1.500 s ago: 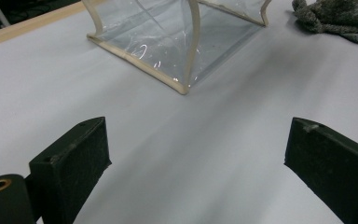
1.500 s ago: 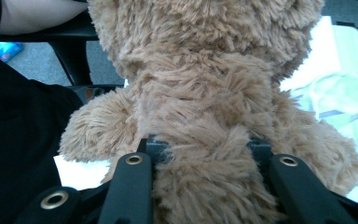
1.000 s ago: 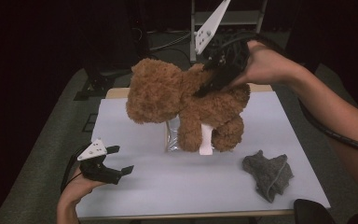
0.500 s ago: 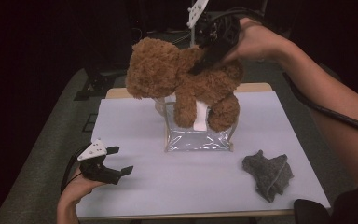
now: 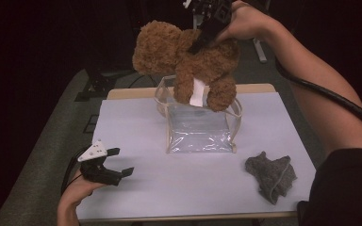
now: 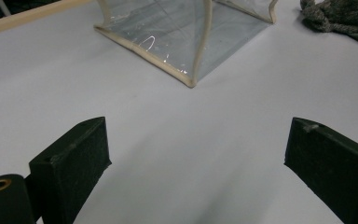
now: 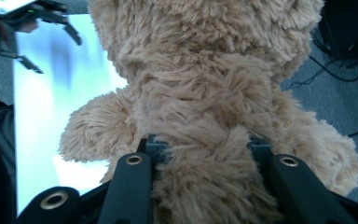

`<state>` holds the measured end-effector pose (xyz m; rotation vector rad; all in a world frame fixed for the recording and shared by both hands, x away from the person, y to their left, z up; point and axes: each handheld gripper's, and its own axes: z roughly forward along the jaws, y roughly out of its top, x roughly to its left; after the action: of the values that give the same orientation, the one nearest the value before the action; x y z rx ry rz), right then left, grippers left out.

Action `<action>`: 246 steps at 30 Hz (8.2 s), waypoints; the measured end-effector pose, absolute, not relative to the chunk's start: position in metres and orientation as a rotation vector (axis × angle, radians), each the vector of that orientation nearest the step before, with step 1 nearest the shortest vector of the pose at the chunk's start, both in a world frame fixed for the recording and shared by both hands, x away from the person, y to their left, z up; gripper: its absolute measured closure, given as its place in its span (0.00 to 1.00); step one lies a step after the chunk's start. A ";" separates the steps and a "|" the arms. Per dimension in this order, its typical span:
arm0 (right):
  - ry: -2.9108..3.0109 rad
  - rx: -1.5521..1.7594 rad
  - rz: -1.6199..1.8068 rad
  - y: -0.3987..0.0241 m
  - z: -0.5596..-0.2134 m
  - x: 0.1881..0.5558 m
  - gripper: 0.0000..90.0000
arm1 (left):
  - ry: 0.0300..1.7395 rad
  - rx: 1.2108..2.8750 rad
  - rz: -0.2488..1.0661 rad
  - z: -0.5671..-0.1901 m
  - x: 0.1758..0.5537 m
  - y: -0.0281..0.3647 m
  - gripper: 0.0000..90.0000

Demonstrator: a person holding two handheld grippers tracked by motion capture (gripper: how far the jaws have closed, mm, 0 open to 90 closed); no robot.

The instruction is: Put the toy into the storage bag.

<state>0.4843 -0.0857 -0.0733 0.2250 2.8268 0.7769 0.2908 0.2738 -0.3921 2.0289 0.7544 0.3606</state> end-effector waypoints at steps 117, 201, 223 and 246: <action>2.962 0.590 0.768 -0.126 -0.235 0.510 0.70 | 0.739 2.059 0.327 -0.396 0.289 0.268 0.06; 2.873 0.735 0.830 -0.128 -0.269 0.506 0.44 | 0.732 2.056 0.328 -0.394 0.288 0.267 0.06; 2.800 0.738 1.036 -0.178 -0.240 0.479 0.44 | 0.729 2.049 0.319 -0.395 0.288 0.265 0.06; 2.675 0.835 1.144 -0.239 -0.223 0.454 0.41 | 0.735 2.056 0.303 -0.399 0.290 0.264 0.06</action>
<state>0.4542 -0.2387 -0.2225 0.8348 2.6752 1.1444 0.2899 0.2644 -0.3992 2.0556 0.7349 0.3027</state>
